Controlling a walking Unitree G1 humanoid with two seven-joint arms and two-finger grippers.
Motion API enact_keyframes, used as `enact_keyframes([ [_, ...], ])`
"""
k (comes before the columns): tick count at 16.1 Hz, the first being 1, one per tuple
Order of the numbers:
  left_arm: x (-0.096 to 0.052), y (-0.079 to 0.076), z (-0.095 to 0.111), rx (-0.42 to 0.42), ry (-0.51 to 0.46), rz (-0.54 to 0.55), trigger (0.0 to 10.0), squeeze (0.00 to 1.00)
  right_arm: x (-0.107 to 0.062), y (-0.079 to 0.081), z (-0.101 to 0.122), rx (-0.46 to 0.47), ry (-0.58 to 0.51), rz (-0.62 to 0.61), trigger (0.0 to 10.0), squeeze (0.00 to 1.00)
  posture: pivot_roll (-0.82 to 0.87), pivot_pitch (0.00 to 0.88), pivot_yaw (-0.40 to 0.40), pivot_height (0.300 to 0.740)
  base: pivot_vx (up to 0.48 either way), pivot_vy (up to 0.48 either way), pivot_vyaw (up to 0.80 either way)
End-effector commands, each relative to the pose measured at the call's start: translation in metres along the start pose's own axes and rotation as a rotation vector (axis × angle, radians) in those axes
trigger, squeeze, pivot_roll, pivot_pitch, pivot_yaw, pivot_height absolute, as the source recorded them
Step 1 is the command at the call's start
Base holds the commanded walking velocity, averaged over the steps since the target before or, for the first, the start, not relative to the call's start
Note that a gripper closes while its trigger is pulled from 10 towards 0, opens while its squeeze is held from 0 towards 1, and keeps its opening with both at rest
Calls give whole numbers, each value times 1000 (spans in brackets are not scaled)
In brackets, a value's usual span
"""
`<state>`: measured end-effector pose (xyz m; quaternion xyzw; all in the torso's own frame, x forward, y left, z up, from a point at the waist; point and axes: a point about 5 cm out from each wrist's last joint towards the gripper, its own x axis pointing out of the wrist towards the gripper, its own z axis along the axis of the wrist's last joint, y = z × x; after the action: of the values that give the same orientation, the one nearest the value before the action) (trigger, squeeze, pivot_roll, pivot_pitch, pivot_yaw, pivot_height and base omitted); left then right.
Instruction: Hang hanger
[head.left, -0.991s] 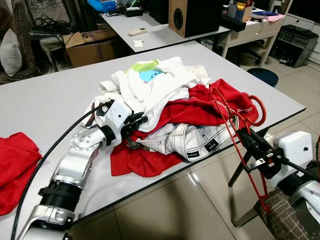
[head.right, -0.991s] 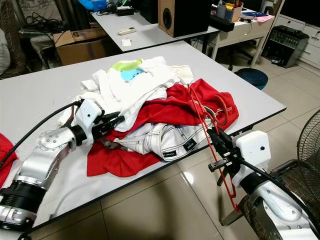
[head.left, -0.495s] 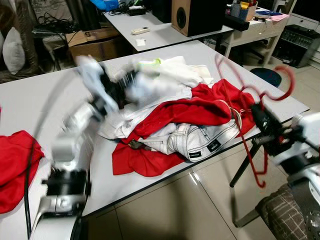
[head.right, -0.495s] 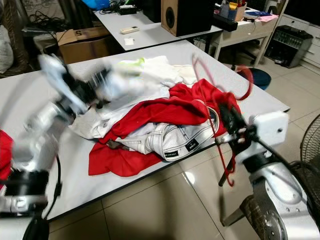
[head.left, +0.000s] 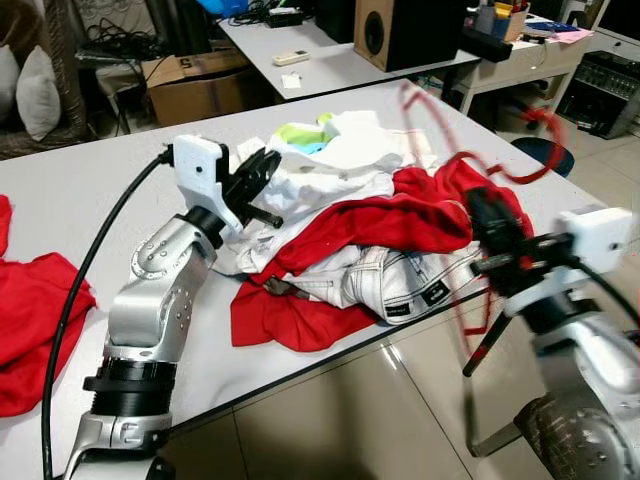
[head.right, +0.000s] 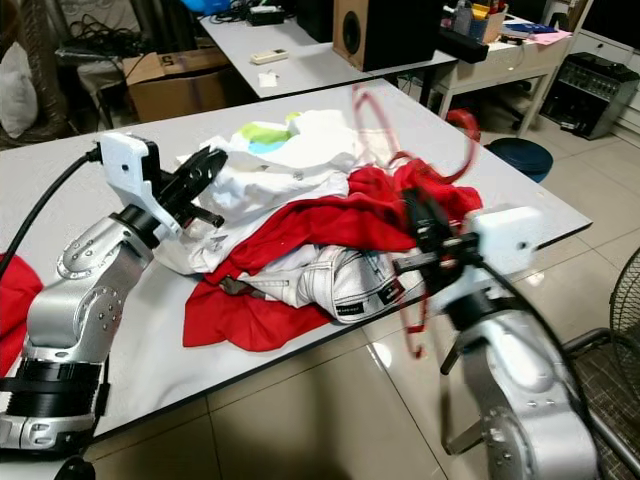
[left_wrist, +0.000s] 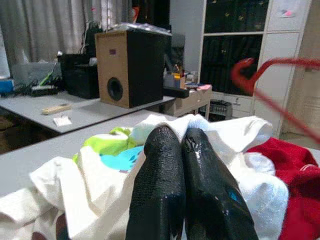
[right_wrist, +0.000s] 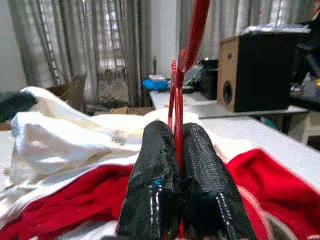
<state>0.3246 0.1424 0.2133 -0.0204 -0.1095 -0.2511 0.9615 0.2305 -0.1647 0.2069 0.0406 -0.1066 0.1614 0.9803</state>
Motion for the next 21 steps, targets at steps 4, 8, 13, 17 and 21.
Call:
enact_keyframes([
  [4,6,-5,1,4,3,8,10000,0,2,3,3,-2,-3,5,10000,0,-65,0,48,740,-258,0,0],
  [8,7,-5,3,8,-5,13,10000,0,4,2,5,-10,-10,2,10000,0,-66,0,50,740,-262,0,0],
  [13,9,-5,5,15,-15,17,10000,0,5,1,6,-15,-15,4,10000,0,-67,0,47,740,-262,0,0],
  [17,9,-6,6,9,-24,11,10000,0,6,0,6,-16,-15,5,10000,0,-67,0,46,740,-262,0,0],
  [21,8,-7,6,9,-23,2,10000,0,5,1,5,-15,-11,10,10000,0,-66,0,45,740,-281,0,0],
])
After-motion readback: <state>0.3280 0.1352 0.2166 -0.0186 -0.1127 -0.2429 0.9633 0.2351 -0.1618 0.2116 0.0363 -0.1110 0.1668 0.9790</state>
